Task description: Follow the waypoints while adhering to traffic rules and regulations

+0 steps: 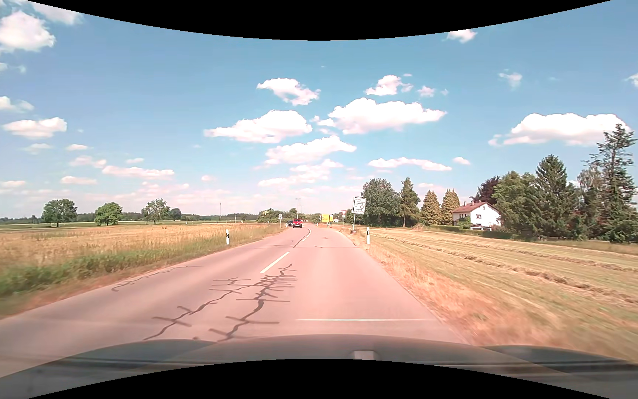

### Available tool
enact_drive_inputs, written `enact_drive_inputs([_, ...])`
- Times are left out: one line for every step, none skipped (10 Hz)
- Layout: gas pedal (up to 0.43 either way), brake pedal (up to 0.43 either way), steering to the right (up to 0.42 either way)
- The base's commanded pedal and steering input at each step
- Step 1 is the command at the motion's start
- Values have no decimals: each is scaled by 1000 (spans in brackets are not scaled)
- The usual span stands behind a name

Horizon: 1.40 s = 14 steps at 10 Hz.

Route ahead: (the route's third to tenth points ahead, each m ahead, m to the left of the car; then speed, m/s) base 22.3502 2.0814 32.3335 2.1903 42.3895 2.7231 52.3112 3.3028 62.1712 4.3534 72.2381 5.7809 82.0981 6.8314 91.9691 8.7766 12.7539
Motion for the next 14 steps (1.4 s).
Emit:
enact_drive_inputs([59, 0, -7])
enact_drive_inputs([67, 0, -7])
enact_drive_inputs([67, 0, -8])
enact_drive_inputs([67, 0, -8])
enact_drive_inputs([79, 0, -9])
enact_drive_inputs([87, 0, -8])
enact_drive_inputs([87, 0, -8])
enact_drive_inputs([87, 0, -8])
enact_drive_inputs([87, 0, -8])
enact_drive_inputs([87, 0, -8])
enact_drive_inputs([87, 0, -9])
enact_drive_inputs([87, 0, -8])
enact_drive_inputs([87, 0, -9])
enact_drive_inputs([87, 0, -8])
